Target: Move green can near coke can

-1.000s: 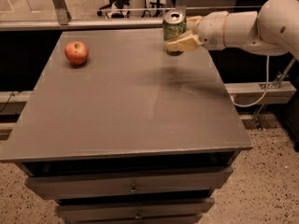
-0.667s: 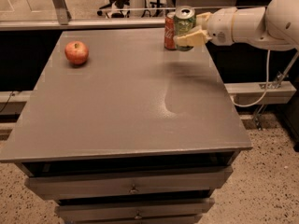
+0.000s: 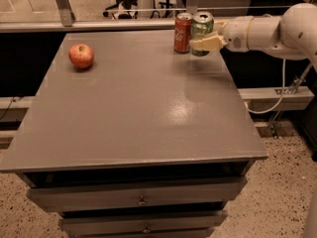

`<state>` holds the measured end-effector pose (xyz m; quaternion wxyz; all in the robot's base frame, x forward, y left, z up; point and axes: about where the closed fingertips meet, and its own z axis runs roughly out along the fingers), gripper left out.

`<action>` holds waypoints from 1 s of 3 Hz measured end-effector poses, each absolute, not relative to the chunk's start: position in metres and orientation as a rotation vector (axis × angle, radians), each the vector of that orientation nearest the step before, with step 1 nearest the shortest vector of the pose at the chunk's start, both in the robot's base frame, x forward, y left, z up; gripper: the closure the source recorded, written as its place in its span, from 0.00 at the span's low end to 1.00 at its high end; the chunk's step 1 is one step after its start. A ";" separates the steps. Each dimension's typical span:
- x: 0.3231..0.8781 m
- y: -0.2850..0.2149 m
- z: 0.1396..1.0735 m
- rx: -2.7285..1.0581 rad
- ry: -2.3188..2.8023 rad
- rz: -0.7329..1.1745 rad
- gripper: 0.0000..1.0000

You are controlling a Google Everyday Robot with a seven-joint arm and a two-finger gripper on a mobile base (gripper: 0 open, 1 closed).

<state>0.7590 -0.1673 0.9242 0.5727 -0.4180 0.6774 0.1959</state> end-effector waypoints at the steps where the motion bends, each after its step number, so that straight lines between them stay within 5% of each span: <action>1: 0.772 -0.172 0.914 -0.948 1.604 0.478 1.00; 2: 0.784 -0.174 0.902 -0.931 1.627 0.487 0.82; 3: 0.795 -0.177 0.894 -0.900 1.638 0.473 0.51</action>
Offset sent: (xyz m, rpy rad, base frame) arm 0.0386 -0.0162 -0.0328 0.0345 0.0650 -0.0511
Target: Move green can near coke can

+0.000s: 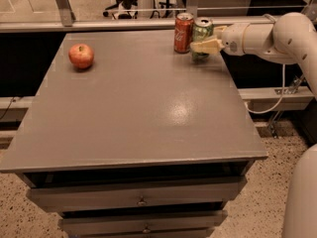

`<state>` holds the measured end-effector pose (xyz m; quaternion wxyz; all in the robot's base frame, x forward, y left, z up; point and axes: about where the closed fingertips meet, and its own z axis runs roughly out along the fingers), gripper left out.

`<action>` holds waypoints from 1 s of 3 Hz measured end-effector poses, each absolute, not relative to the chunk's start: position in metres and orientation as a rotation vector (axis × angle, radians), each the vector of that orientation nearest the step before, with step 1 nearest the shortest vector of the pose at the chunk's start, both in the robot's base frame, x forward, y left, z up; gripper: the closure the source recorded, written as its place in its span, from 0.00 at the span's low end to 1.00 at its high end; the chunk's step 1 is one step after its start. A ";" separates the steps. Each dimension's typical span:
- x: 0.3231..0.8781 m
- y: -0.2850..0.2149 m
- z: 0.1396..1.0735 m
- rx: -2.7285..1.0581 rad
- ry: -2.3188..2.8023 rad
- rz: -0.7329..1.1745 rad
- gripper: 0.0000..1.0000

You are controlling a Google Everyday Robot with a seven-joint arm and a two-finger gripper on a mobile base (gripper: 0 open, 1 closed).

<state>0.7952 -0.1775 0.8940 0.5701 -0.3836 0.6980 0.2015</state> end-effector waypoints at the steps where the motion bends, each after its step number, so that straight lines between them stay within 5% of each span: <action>1: 0.800 -0.176 0.890 -0.891 1.639 0.475 0.28; 2: 0.803 -0.172 0.883 -0.885 1.642 0.494 0.00; 3: 0.790 -0.171 0.887 -0.890 1.633 0.515 0.00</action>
Offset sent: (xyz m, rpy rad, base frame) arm 0.0085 0.0016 -0.0135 0.0291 0.0173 -0.0047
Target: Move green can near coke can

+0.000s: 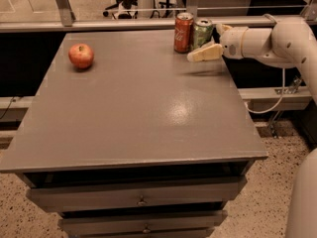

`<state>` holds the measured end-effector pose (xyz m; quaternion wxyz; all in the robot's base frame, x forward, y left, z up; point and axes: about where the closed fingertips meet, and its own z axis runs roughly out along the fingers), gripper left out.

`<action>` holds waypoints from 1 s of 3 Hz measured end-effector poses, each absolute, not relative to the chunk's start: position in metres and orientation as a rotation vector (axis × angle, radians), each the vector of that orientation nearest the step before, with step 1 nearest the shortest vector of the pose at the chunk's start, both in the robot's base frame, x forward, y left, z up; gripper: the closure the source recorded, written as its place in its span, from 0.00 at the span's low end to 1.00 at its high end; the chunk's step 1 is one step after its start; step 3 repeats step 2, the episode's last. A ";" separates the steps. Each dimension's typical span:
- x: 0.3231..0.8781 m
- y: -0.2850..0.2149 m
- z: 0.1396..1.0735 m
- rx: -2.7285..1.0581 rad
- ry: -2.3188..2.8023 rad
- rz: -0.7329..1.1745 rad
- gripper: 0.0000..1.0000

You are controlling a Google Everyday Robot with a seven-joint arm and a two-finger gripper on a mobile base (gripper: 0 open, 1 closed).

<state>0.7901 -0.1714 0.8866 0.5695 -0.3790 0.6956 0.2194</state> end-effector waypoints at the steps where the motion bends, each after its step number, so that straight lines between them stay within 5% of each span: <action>1: 0.747 -0.198 0.915 -0.898 1.616 0.461 0.00; 3: 0.694 -0.241 0.950 -0.877 1.610 0.375 0.00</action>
Offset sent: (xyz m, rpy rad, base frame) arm -0.1663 -0.1347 0.1077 -0.1019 -0.1302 -0.1640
